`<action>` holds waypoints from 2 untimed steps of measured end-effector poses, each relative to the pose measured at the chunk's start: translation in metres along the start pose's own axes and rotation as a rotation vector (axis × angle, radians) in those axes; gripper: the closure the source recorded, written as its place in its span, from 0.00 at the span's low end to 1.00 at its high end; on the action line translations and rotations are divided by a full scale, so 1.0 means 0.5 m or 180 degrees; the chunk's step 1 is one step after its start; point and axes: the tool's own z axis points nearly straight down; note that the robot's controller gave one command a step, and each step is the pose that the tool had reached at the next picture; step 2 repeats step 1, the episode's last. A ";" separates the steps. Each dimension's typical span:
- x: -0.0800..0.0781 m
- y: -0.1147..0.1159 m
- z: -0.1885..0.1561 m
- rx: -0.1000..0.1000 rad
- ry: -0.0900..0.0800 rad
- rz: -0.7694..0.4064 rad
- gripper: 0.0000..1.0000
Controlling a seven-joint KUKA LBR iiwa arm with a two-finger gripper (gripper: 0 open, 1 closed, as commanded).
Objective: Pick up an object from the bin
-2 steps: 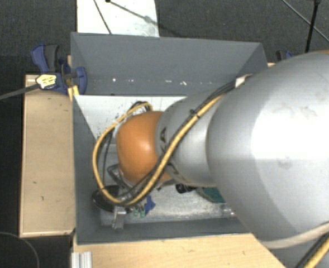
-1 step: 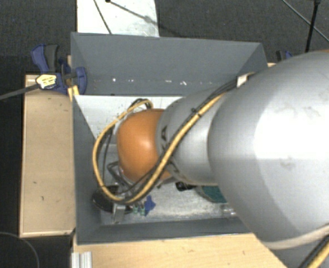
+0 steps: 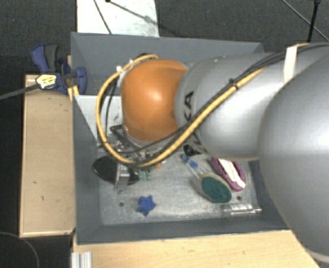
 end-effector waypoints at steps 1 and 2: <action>0.016 0.007 -0.100 0.0007 0.0015 0.0023 1.00; 0.016 0.007 -0.100 0.0007 0.0015 0.0023 1.00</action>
Offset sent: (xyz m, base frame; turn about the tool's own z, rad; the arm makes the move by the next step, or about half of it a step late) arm -0.0091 0.0032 0.0465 0.0095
